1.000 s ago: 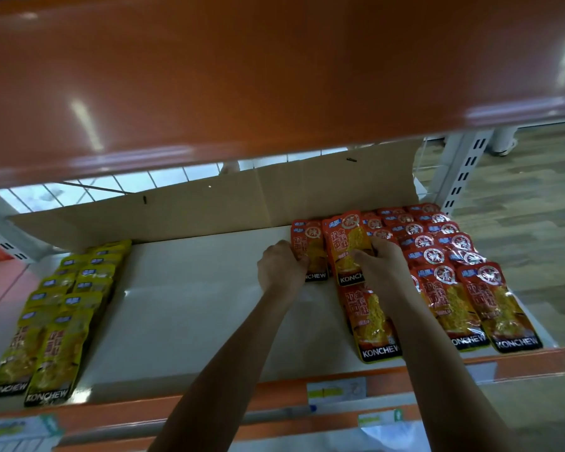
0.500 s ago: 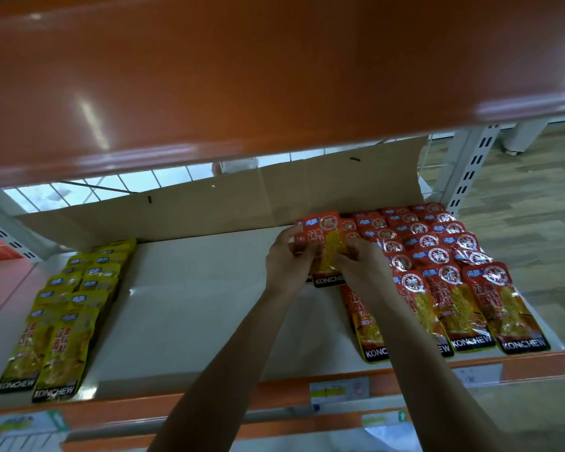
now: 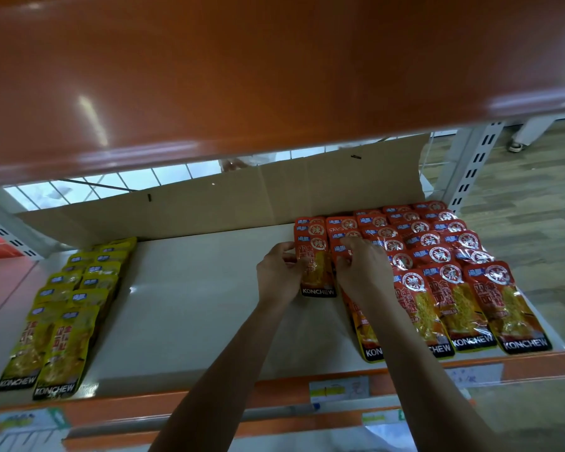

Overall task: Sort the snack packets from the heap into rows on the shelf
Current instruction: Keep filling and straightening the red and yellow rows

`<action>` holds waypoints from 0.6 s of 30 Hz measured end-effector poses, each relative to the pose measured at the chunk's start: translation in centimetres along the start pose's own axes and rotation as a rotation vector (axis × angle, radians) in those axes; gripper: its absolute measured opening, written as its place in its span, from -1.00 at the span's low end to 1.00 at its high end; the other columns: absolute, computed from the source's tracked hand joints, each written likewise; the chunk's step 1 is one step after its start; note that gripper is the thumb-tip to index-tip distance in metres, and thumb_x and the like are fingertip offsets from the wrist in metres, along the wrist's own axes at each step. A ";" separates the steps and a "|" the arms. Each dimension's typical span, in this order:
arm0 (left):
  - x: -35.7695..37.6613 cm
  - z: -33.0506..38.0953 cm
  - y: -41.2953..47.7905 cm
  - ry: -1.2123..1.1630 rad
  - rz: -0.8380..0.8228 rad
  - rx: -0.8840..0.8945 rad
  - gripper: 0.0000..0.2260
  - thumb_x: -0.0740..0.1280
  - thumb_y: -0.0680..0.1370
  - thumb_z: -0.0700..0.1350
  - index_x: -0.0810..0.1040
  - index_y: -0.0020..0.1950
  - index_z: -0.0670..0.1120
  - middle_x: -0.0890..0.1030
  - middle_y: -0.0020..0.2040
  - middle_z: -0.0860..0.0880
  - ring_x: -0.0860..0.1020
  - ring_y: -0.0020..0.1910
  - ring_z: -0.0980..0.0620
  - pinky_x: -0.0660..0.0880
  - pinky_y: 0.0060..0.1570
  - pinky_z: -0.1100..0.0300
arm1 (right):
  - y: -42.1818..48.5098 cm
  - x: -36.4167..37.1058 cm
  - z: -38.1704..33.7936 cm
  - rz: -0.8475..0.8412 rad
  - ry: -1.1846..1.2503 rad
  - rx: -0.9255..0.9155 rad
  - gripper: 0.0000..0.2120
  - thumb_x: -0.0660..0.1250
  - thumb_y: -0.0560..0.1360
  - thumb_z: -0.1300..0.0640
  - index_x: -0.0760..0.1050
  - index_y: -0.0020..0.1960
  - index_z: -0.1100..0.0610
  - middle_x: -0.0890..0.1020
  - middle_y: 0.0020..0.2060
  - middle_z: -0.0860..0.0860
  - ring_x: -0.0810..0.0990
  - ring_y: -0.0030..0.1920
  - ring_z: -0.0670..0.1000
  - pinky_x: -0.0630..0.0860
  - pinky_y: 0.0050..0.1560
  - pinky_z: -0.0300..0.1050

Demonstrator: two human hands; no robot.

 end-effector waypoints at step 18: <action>0.2 0.6 -0.1 0.246 0.069 0.034 -0.64 0.40 0.51 0.04 0.54 0.25 -0.09 0.65 0.11 -0.02 0.62 0.04 0.04 0.43 -0.08 0.26 | -0.1 0.3 0.3 -0.033 -0.012 0.003 -0.62 0.27 0.54 0.19 0.43 0.35 0.15 0.53 0.27 0.07 0.44 0.28 0.11 0.38 0.26 -0.02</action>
Point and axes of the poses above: each hand's wrist, its own y-axis towards the middle knuckle, its own x-axis out of the palm, z = x × y, the point moved 4 cm from there along y, towards the middle knuckle
